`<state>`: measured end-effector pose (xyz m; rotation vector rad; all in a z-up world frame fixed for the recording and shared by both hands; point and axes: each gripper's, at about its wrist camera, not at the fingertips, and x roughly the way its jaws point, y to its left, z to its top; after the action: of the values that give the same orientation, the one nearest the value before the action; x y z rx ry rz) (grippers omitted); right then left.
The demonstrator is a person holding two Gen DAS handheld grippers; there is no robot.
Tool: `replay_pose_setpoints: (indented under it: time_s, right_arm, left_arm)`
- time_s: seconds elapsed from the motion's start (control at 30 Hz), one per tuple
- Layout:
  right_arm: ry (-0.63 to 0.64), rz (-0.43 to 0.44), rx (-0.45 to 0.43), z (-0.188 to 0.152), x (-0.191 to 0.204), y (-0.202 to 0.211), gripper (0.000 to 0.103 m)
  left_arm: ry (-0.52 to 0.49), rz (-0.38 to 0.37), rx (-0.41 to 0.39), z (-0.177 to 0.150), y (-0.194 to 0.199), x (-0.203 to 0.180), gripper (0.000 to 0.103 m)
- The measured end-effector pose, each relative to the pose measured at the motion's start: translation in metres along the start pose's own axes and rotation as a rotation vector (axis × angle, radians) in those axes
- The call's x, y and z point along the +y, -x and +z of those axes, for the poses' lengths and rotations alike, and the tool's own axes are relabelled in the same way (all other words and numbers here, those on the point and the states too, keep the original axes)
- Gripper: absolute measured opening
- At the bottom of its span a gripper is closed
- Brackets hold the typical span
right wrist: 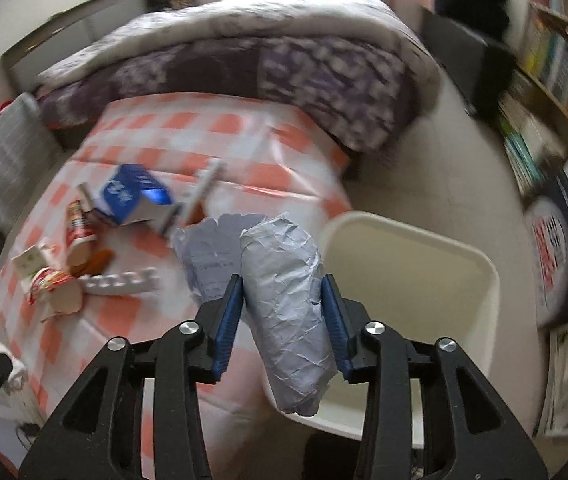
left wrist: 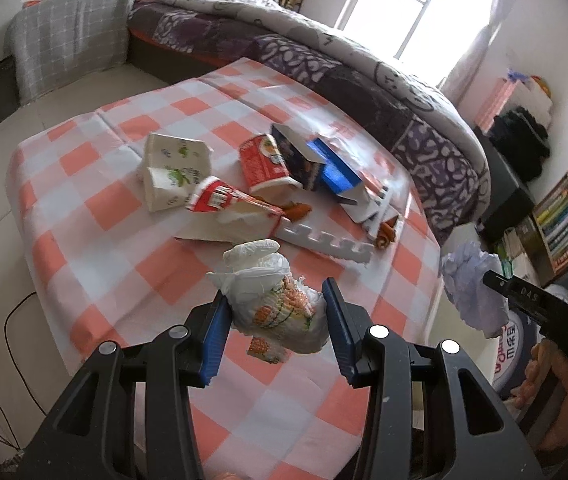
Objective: Collect trash
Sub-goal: 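Carry the grey bag to the white bin and release it with the right tool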
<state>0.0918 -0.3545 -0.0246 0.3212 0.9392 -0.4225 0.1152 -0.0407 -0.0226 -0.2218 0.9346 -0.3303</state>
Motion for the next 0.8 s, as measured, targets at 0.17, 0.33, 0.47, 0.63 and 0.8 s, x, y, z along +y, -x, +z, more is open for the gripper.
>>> replay_pose_setpoints:
  time_s: [0.17, 0.33, 0.47, 0.63, 0.8]
  right_arm:
    - [-0.09, -0.089, -0.038, 0.001, -0.035, 0.01, 0.076]
    - [-0.151, -0.126, -0.122, 0.008, -0.065, 0.03, 0.084]
    - [-0.202, -0.118, -0.161, 0.013, -0.086, 0.04, 0.085]
    - [-0.263, -0.101, -0.201, 0.016, -0.108, 0.052, 0.089]
    - [-0.371, -0.066, -0.229, 0.02, -0.139, 0.062, 0.09]
  left_arm:
    - [-0.044, -0.026, 0.017, -0.006, -0.007, -0.027, 0.045]
    - [-0.114, -0.06, 0.043, -0.012, -0.017, -0.068, 0.045]
    - [-0.18, -0.087, 0.079, -0.019, -0.029, -0.108, 0.045]
    - [-0.239, -0.138, 0.116, -0.025, -0.045, -0.167, 0.045]
    - [-0.291, -0.188, 0.146, -0.034, -0.057, -0.22, 0.046]
